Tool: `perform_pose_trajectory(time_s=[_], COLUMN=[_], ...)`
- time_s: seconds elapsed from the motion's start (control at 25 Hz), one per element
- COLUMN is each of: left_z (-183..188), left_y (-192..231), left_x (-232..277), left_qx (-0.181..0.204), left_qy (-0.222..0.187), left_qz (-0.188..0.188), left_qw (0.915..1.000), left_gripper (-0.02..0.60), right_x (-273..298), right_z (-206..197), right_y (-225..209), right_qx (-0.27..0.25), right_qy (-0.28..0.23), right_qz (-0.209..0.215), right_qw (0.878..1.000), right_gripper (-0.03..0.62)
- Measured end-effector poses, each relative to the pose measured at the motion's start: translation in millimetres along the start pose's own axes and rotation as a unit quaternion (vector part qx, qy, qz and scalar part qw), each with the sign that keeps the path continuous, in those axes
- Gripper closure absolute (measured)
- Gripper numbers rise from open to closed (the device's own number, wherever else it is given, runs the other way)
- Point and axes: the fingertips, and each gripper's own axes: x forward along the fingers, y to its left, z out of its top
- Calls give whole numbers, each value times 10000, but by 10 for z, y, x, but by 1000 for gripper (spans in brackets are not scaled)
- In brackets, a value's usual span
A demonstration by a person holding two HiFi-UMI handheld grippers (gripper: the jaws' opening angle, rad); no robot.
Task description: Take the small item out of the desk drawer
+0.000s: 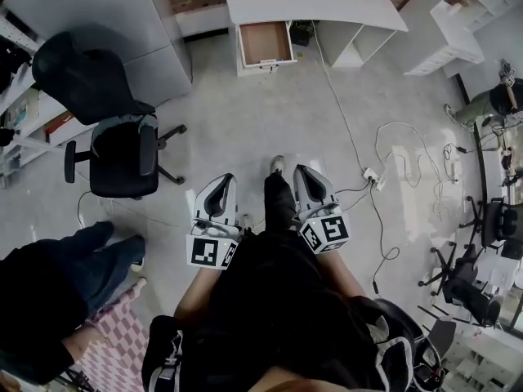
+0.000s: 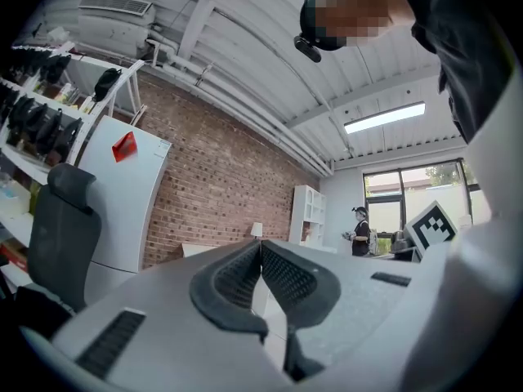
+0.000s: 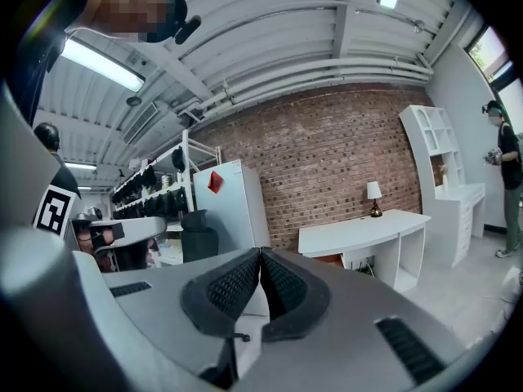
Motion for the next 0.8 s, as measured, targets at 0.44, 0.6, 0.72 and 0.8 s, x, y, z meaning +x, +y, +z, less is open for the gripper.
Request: perform_pose_trajectory(time_s=[0.44,0.6,0.72,0.8], left_z=[-1,-7,-34,-62], left_y=[346,444,512,543], left_x=[1649,2307,2752,3011], left_qx=[211,247,275,325], left_qy=[223,245,291,334], left_qz=[138,183,203,179], left_qw=[9994,9992,9990,9988], left_gripper=[571,571,572,572], right_x=[1357,1813,2113,2279], right_z=[370,489,526,513], right_y=[-1068,-1452,-1712,-1874], right_qx=[-185,-263,-415,-479], right_qy=[21,85,183,275], right_qz=[421,704,840,897], right_qw=[9989,9971,9954,9944], right_gripper=[568,568,568,568])
